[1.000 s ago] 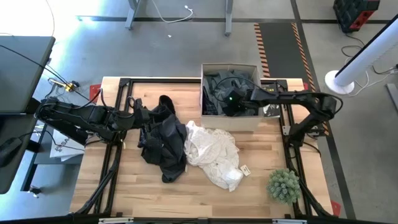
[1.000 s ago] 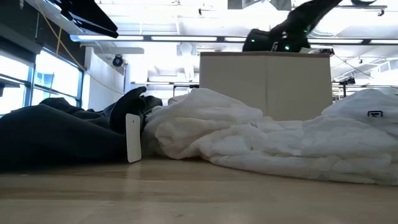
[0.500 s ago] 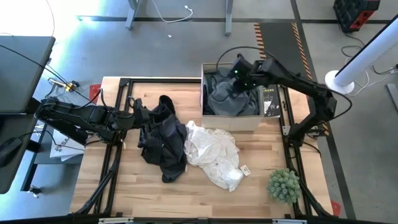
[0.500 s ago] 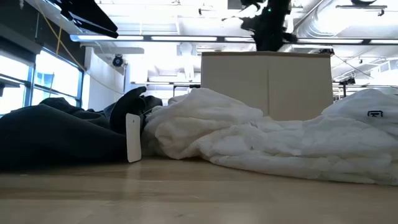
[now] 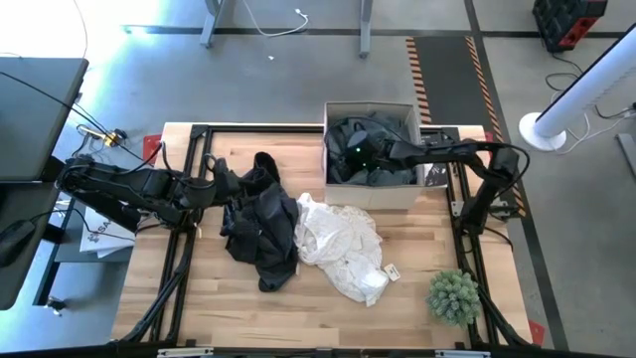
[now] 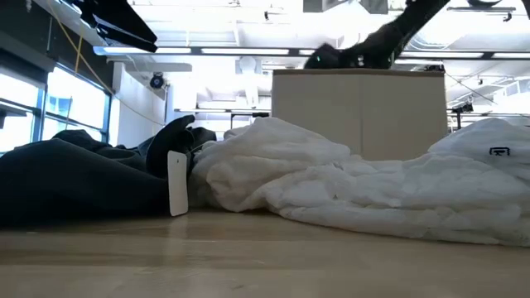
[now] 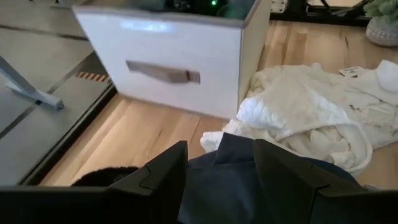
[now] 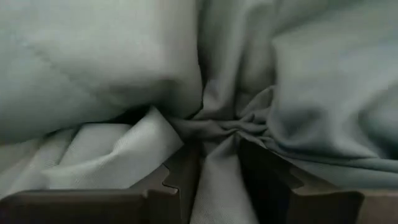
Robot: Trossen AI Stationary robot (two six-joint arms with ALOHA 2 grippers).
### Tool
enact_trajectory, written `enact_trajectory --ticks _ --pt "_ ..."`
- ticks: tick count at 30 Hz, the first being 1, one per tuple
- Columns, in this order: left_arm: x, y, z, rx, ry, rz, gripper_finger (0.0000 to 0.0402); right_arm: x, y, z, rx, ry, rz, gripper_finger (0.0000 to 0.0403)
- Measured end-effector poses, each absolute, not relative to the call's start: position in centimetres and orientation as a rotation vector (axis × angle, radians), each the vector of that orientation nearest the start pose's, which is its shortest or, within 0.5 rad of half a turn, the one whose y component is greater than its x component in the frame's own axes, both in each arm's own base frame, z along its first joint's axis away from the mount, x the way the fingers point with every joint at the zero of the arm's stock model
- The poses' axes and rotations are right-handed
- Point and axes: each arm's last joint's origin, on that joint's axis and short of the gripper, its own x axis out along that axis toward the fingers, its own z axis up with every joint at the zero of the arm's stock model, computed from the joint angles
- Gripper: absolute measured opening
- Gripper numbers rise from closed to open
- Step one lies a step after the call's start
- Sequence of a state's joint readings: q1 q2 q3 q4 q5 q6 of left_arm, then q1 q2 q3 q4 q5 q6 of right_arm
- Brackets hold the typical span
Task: Sort clothes
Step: Put the gray pants into the laundry organizer, then put the black shorts into the laundry organizer
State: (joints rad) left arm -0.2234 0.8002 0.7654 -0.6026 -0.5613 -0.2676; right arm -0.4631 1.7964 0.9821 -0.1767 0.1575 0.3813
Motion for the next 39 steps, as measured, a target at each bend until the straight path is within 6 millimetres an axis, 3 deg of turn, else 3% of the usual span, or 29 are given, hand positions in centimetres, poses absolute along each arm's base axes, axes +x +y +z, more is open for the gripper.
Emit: enact_trajectory --ticks 2,5,8,11,13,18,20,25,29,31,33,39 --pt "16.0 -2.1 28.3 -0.014 0.59 0.413 0.0182 30.5 -16.0 14.1 0.499 0.88 -0.74 0.0117" --pt "16.9 -2.2 27.2 -0.015 0.671 0.437 0.0182 31.0 -16.0 16.3 0.473 0.871 -0.706 0.0117" --pt "18.0 -2.3 25.9 -0.038 0.736 0.479 0.0183 31.6 -15.8 20.5 0.413 0.81 -0.667 0.0117" --pt "19.3 -2.1 24.4 -0.072 0.822 0.509 0.0194 32.1 -14.6 27.6 0.327 0.598 -0.613 0.0117" --pt "20.2 -1.7 23.3 -0.089 0.882 0.535 0.0205 31.9 -13.1 31.1 0.274 0.52 -0.565 0.0117" --pt "22.2 -0.1 19.9 -0.138 1.08 0.541 0.023 30.9 -8.7 36.6 0.173 0.374 -0.441 0.0117" --pt "22.9 0.6 18.4 -0.161 1.175 0.51 0.0233 30.3 -7.0 37.9 0.155 0.337 -0.392 0.0117" --pt "24.2 1.9 14.8 -0.159 1.356 0.453 0.0216 30.5 -3.2 37.4 0.119 0.399 -0.325 0.0117" --pt "24.6 2.3 14.2 -0.159 1.383 0.389 0.0129 30.9 -0.6 36.0 0.076 0.434 -0.352 0.0117" --pt "24.3 2.5 15.2 -0.147 1.371 0.393 0.0058 31.2 0.6 34.5 0.066 0.468 -0.373 0.0117" --pt "23.3 2.9 17.0 -0.129 1.378 0.439 0.0019 31.3 1.4 33.0 0.068 0.484 -0.399 0.0117" --pt "20.4 3.4 26.9 -0.094 1.101 0.553 0.0015 31.2 2.8 29.5 0.124 0.452 -0.396 0.0117"
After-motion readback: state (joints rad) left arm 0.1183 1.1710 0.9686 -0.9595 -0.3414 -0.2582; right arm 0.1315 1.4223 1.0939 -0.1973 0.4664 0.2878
